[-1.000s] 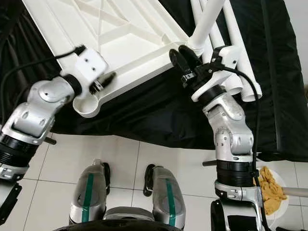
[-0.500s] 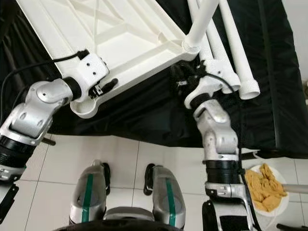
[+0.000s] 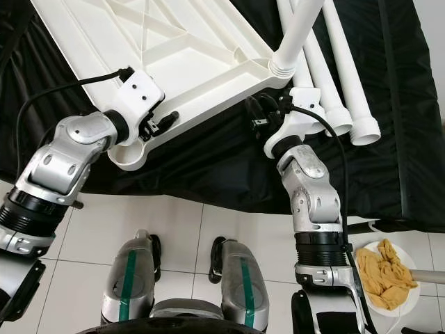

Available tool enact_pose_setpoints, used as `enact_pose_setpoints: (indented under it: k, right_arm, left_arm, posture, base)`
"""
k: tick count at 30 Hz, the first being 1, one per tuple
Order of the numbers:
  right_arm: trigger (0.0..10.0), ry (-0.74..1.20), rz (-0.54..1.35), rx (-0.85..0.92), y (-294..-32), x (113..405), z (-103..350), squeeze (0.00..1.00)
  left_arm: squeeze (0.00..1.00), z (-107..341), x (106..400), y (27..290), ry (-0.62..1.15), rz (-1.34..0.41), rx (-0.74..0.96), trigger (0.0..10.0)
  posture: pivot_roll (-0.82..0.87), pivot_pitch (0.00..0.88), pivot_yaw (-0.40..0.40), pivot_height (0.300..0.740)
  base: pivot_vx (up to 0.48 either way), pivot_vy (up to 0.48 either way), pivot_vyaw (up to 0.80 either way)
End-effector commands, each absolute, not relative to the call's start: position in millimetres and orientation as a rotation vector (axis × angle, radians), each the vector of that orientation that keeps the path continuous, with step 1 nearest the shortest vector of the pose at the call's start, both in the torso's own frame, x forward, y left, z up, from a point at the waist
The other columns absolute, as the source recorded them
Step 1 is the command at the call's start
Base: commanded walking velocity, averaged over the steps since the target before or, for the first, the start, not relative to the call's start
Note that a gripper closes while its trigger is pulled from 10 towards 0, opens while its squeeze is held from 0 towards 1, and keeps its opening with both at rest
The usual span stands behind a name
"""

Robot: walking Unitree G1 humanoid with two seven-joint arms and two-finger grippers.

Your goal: Building children table

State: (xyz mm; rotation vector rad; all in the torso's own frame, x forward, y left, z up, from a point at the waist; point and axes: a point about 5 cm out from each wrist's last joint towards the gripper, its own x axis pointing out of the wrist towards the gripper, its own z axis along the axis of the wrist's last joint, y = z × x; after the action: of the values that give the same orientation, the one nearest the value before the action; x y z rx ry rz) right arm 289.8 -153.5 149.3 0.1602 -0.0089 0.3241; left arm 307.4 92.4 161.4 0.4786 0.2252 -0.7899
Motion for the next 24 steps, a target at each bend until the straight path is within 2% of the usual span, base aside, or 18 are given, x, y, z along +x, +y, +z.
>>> enact_pose_setpoints:
  k: [1,11,12,13,14,24]
  right_arm:
    - [10.0,0.000,0.312,0.160,-154.2,287.7,147.6,0.00]
    - [10.0,-0.010,0.300,0.161,-153.7,287.8,149.4,0.00]
    - [10.0,-0.012,0.294,0.163,-154.8,287.6,150.0,0.00]
    - [10.0,-0.012,0.294,0.163,-154.8,287.6,150.0,0.00]
    - [10.0,-0.013,0.283,0.165,-156.5,287.1,150.7,0.00]
    - [10.0,-0.016,0.272,0.168,-157.3,285.5,152.3,0.00]
  left_arm:
    - [0.00,147.7,306.7,86.8,0.316,-0.823,0.447,10.0]
    - [0.00,150.3,310.7,76.9,0.363,-0.890,0.442,10.0]
    - [0.00,148.8,310.2,74.5,0.381,-0.928,0.474,4.7]
    - [0.00,148.8,310.2,74.5,0.381,-0.928,0.474,4.7]
    - [0.00,146.0,309.9,72.8,0.409,-0.963,0.500,0.0]
    - [0.00,143.6,316.0,71.3,0.447,-0.924,0.478,0.0]
  posture:
    - [0.07,0.110,-0.036,0.740]
    - [0.06,0.122,-0.021,0.740]
    - [0.06,0.125,-0.017,0.740]
    - [0.06,0.125,-0.017,0.740]
    - [0.06,0.128,-0.011,0.740]
    - [0.05,0.134,-0.006,0.740]
  base:
    - [0.000,0.000,0.00]
    - [0.000,0.000,0.00]
    - [0.000,0.000,0.00]
    - [0.000,0.000,0.00]
    - [0.000,0.000,0.00]
    - [0.000,0.000,0.00]
